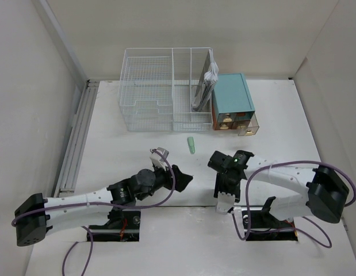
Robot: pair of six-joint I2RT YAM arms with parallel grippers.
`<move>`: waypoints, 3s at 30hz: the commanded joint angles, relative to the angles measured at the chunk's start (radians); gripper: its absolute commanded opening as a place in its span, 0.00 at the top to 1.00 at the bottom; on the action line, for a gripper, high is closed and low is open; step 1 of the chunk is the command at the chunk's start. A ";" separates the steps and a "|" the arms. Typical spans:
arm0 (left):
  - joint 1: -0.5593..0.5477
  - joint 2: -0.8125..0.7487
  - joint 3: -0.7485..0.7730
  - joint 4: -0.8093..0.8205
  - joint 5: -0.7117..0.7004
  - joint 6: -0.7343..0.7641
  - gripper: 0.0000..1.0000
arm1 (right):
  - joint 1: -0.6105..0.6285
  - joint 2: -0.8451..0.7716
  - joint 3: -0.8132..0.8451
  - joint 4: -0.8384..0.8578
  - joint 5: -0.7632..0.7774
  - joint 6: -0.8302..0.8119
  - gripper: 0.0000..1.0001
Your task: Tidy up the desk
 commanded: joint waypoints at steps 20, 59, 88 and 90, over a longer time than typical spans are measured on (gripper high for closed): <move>-0.006 -0.105 -0.034 -0.022 0.012 -0.004 0.17 | 0.063 0.086 -0.064 0.224 0.126 0.030 0.85; -0.006 0.130 0.149 -0.035 -0.004 0.005 0.18 | -0.694 0.086 0.837 -0.014 -0.475 0.827 0.97; -0.006 0.158 0.169 -0.063 0.005 -0.014 0.18 | -0.938 0.309 0.745 -0.141 -0.836 0.254 1.00; -0.006 0.158 0.169 -0.063 0.005 -0.014 0.18 | -0.952 0.339 0.772 -0.178 -0.861 0.155 1.00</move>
